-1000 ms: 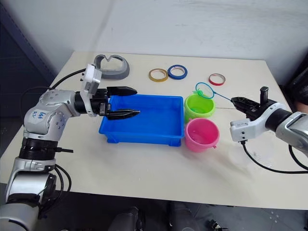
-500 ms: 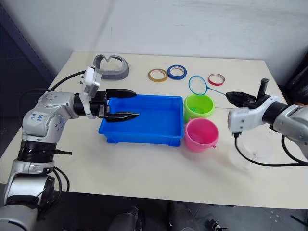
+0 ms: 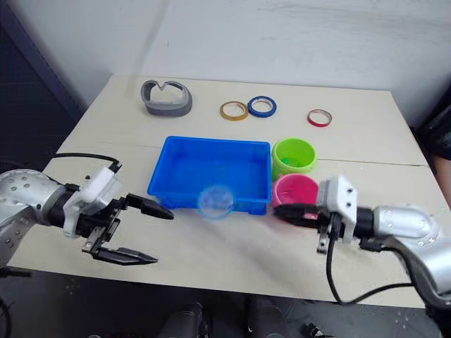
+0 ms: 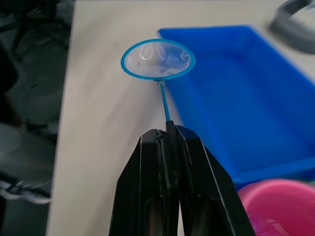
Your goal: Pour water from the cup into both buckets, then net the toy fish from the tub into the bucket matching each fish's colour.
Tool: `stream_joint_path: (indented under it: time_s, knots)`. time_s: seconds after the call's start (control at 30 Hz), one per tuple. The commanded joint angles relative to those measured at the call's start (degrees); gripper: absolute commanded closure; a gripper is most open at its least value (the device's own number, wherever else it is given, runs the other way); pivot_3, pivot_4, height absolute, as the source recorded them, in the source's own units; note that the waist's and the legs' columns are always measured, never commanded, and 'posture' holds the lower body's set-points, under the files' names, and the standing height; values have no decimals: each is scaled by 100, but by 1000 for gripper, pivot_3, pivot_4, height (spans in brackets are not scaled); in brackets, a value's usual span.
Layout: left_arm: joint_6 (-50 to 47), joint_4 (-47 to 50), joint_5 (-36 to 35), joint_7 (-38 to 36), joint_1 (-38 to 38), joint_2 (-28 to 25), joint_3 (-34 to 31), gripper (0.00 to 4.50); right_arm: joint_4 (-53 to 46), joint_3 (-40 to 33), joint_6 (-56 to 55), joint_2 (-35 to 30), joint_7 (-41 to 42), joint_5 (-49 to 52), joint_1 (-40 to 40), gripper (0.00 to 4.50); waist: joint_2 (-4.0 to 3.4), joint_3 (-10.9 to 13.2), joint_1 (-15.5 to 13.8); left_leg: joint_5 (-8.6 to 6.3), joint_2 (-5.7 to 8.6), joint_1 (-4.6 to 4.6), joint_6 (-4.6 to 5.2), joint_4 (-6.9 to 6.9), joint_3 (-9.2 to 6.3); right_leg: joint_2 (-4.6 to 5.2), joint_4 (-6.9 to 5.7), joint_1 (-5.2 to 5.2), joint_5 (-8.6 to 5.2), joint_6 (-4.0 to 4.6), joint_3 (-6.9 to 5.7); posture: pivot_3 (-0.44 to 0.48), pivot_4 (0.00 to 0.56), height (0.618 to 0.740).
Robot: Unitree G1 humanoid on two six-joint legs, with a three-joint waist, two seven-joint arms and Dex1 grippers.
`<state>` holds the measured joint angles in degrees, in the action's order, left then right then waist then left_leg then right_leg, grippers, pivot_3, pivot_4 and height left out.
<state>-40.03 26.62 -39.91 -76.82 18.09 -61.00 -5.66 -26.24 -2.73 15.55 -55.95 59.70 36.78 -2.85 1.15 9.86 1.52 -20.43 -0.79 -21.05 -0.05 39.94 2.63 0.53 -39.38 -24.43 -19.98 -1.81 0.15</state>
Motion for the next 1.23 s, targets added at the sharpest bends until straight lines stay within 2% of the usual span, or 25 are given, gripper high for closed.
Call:
stream_joint_path:
  time_s: [0.03,0.2,0.33,0.4,0.43,0.53,0.67,0.8,0.9,0.93,1.1,1.23]
  knots:
    - [187,188,91,115,-128,-21,-87,12,471,816,-1129,452,74,-1405,-11,4500,11,-6,22,-1,0,2,2,0,0,-1,0,0,0,0,0,0,150,740]
    - [383,102,248,253,-218,58,38,12,1499,1475,-2281,1058,244,-2388,-214,4500,9,-4,14,0,1,0,-1,-1,2,-3,-4,-7,0,0,3,0,150,740]
    - [545,-111,396,289,-180,125,137,12,2062,1512,-2536,1297,207,-2587,-301,4500,9,-4,7,0,1,1,-1,0,3,-2,-6,-6,0,0,3,0,150,740]
    - [602,-239,451,294,-126,171,186,0,2225,1512,-2619,1302,242,-2666,-295,3662,9,-5,7,0,1,0,-1,0,2,-2,-5,-6,0,0,2,0,150,740]
    - [621,-301,467,301,-90,203,207,0,2261,1488,-2606,1284,242,-2681,-272,3463,9,-4,7,0,1,1,-1,0,3,-2,-5,-6,0,0,2,0,150,740]
    - [613,-495,439,328,41,306,239,0,2117,1320,-2534,1089,267,-2660,-88,2004,9,-4,4,0,1,1,-1,1,2,-2,-7,-7,0,0,2,0,150,740]
    - [514,-777,322,361,243,398,157,0,993,427,-1687,632,147,-1875,520,32,6,-3,-10,-1,1,-3,0,-1,2,-1,-6,-7,0,0,1,0,150,740]
    - [213,-1153,29,458,522,418,-196,0,-31,-1574,-120,135,-127,-447,1149,32,5,-2,6,-1,1,1,0,0,2,-2,-7,-3,0,0,2,0,150,740]
    - [81,-1537,-28,542,752,389,-415,0,65,-3161,741,-107,-96,81,1478,32,6,-3,-8,-2,0,6,-1,-1,0,-3,-8,1,0,0,0,0,150,740]
    - [61,-1645,-20,550,802,382,-445,0,141,-3474,868,-145,-55,94,1570,32,7,-3,-13,-2,1,6,-1,-2,0,-2,-8,1,0,0,-1,0,150,740]
    - [378,-2305,345,502,1073,354,-374,0,866,-4604,1095,-273,184,-262,1979,32,8,-4,-11,-2,2,4,-1,-12,1,-2,6,2,0,0,1,0,150,740]
    - [701,-2776,661,436,1247,337,-276,0,1221,-4851,964,-241,394,-551,2249,32,8,-4,3,-3,3,7,2,-13,4,-3,4,1,0,0,4,0,150,740]
